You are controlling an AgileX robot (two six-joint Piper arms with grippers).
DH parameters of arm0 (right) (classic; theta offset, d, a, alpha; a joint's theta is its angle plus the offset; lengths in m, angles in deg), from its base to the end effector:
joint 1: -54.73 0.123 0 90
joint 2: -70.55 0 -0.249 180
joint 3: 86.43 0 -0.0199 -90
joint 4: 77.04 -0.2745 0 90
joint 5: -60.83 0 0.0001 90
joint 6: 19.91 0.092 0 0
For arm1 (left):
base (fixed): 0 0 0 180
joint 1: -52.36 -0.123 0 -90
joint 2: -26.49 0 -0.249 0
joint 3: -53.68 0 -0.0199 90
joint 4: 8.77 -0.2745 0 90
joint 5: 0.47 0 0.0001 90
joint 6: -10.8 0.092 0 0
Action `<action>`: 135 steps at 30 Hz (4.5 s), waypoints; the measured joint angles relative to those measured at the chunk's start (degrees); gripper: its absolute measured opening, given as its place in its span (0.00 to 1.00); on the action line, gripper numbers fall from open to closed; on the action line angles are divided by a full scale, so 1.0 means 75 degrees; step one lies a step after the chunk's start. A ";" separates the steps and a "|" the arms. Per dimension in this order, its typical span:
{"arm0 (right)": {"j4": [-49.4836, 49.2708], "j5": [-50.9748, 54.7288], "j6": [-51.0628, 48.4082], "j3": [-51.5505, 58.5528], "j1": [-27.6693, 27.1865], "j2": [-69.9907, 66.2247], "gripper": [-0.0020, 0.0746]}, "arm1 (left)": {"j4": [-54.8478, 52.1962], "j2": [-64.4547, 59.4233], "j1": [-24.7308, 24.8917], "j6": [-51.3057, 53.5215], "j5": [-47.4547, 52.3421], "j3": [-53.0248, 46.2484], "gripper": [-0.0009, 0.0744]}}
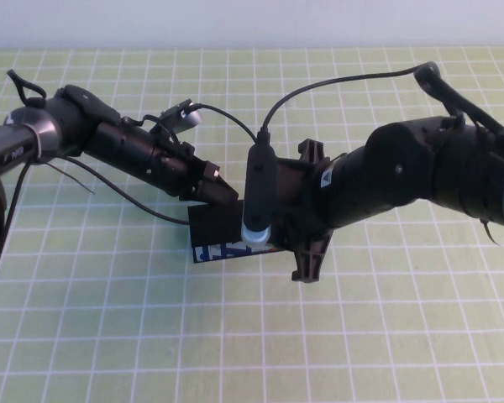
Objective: Take glasses out of glasses case
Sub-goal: Pick up the glasses from the glasses case
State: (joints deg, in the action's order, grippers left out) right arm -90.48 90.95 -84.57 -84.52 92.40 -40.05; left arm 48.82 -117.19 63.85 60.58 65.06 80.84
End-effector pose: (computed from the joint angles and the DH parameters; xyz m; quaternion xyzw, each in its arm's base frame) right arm 0.3141 0.2560 0.1974 -0.6845 0.6500 0.0114 0.3299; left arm 0.4456 -0.1628 0.1086 0.2681 0.8596 -0.4159 0.1278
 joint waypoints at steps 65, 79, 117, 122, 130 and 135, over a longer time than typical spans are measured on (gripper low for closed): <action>0.0736 -0.2547 -0.0506 -0.0020 0.0073 -0.0982 0.02 | -0.0182 0.0461 -0.0312 -0.0109 0.0321 0.0624 0.01; 0.0151 -0.3077 -0.0478 -0.0020 0.0073 -0.0997 0.02 | -0.0308 0.4509 -0.0666 0.1971 -0.0954 -0.2674 0.01; -0.1251 -0.3142 -0.0375 -0.0020 0.0077 -0.0713 0.27 | 0.5270 0.2386 -0.0637 0.8297 -0.2126 -0.5490 0.01; -0.2062 -0.2390 0.0378 -0.0020 0.0077 -0.0013 0.34 | 0.5323 0.2369 -0.0634 0.8316 -0.2081 -0.5490 0.01; -0.3035 -0.0001 0.3675 -0.0020 0.0077 0.0210 0.06 | 0.5323 0.2335 -0.0621 0.8316 -0.2024 -0.5490 0.01; -0.2218 -0.0164 0.5089 -0.0020 0.0077 -0.0377 0.02 | 0.5323 0.2335 -0.0621 0.8248 -0.2024 -0.5490 0.01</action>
State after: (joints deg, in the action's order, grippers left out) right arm -107.11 89.71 -46.41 -84.67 92.98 -42.88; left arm 88.74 -99.68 59.20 122.44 49.88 39.67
